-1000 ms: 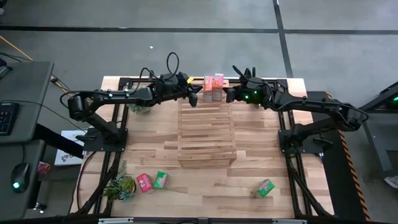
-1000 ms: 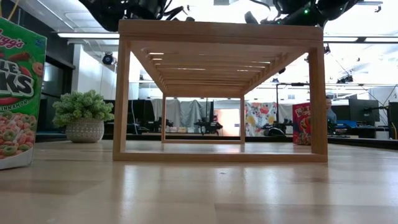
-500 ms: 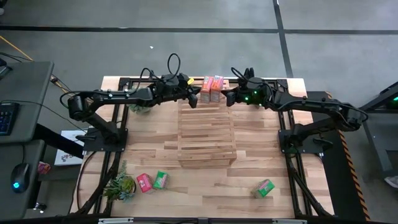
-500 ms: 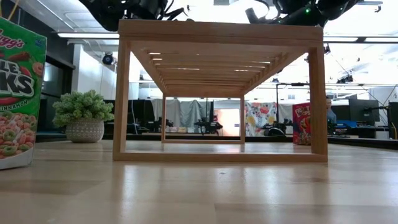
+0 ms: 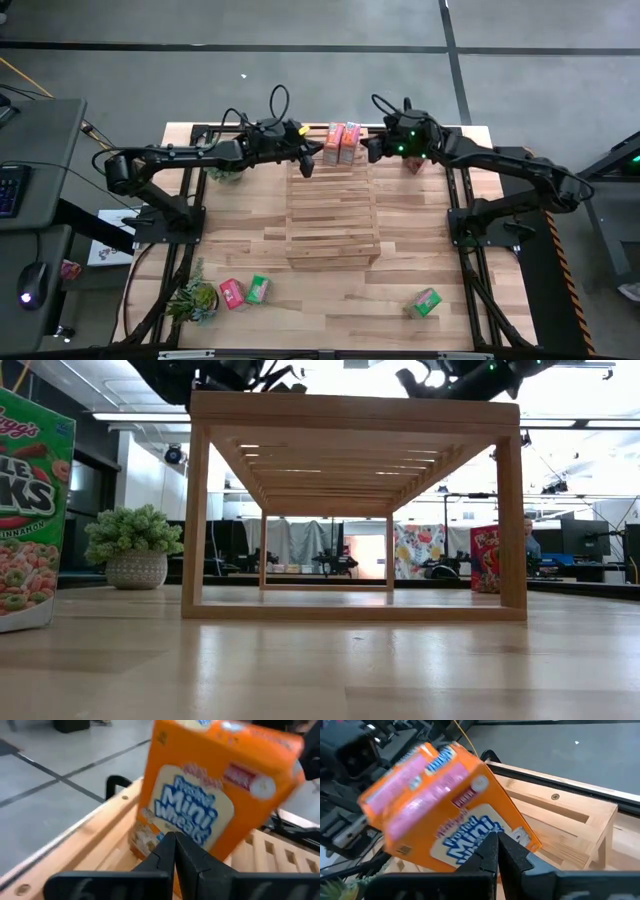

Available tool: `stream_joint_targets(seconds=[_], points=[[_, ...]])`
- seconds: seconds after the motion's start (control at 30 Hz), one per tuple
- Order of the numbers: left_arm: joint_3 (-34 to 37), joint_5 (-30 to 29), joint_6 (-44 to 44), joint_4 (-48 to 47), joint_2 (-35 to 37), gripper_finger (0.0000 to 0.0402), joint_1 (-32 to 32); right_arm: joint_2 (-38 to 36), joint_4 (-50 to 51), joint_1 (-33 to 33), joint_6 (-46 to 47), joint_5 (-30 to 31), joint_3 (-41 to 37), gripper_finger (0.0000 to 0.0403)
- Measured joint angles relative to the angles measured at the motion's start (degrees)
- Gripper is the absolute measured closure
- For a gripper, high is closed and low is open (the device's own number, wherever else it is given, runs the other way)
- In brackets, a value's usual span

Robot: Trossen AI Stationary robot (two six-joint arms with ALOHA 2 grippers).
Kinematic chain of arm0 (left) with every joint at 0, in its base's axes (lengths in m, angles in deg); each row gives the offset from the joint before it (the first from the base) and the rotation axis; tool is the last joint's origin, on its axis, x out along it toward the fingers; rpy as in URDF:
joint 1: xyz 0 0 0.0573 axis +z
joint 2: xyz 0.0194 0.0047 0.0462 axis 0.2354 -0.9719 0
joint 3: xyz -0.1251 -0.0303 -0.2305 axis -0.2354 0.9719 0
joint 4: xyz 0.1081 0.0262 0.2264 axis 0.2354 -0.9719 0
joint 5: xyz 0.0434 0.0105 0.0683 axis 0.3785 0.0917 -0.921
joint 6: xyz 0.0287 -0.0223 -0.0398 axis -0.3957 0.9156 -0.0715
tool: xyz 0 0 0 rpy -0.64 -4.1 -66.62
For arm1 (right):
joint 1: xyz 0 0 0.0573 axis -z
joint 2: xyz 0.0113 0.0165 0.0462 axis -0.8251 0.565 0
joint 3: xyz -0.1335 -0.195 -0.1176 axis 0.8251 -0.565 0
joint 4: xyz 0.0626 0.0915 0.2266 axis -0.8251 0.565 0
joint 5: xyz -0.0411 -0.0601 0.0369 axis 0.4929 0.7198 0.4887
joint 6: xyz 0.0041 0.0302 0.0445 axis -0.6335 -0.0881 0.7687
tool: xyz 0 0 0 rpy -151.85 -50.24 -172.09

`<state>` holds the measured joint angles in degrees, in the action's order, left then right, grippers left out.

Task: Stack cereal on shelf
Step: Put the orange cereal box aligned with the other orange cereal box on the shelf

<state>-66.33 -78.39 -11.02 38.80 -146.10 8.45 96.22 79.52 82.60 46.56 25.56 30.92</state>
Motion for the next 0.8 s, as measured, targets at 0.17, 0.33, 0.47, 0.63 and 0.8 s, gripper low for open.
stream_joint_targets(seconds=[0.17, 0.33, 0.47, 0.63, 0.8], points=[[0.0, -0.01, 1.12, -0.02, -0.05, 0.0402, -0.58, 0.02, 6.35, -0.02, -0.08, -1.02, 3.15, 0.0403], [0.0, -3.9, -0.94, 0.5, -0.05, 0.0402, -1.61, 0.59, 6.56, -0.19, 0.09, -1.47, 3.38, 0.0403], [0.0, -7.51, -1.38, 0.71, -0.05, 0.0402, -1.61, 2.8, 4.33, -0.81, 0.67, -1.72, 3.38, 0.0403], [0.0, -10.7, -1.35, 0.76, -0.05, 0.0402, -1.6, 5.1, 2.46, -0.92, 0.98, -1.31, 3.38, 0.0403], [0.0, -10.86, 0.6, 2.13, -0.05, 0.0402, -1.92, 6.03, 1.84, -0.92, -0.31, -0.95, 4.34, 0.0403]])
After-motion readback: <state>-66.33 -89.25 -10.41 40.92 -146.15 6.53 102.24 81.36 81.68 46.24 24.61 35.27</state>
